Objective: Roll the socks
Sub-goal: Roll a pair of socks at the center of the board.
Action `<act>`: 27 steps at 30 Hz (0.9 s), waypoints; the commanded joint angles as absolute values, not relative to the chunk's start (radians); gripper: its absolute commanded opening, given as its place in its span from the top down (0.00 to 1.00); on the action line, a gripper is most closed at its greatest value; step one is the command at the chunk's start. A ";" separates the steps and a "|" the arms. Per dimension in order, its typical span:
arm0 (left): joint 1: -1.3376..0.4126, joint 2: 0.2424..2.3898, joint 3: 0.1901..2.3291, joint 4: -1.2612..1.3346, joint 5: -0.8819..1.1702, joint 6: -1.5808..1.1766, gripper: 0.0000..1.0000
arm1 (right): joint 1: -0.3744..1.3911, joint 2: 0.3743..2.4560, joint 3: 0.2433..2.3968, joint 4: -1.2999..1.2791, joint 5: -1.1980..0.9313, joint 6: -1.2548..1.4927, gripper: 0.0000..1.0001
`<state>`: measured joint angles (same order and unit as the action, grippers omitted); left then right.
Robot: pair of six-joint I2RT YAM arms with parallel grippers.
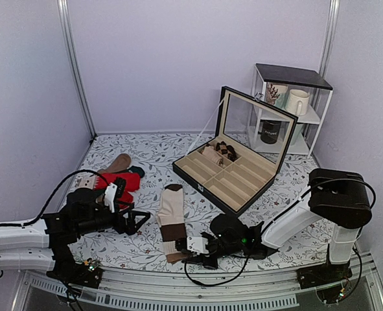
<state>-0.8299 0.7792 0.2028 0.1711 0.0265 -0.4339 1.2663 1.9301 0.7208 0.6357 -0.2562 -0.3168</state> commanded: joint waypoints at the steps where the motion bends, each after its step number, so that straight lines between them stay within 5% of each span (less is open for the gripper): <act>1: -0.852 0.769 0.196 0.205 0.072 -0.409 0.05 | 1.272 1.959 0.719 0.584 -0.230 -0.249 0.72; 8: -0.883 0.767 0.163 0.261 0.107 -0.397 0.08 | 1.237 1.962 0.797 0.393 -0.367 -0.080 1.00; 27: -1.245 1.070 0.152 0.509 -0.035 -0.387 0.16 | 1.130 2.056 0.951 0.083 -0.580 0.310 1.00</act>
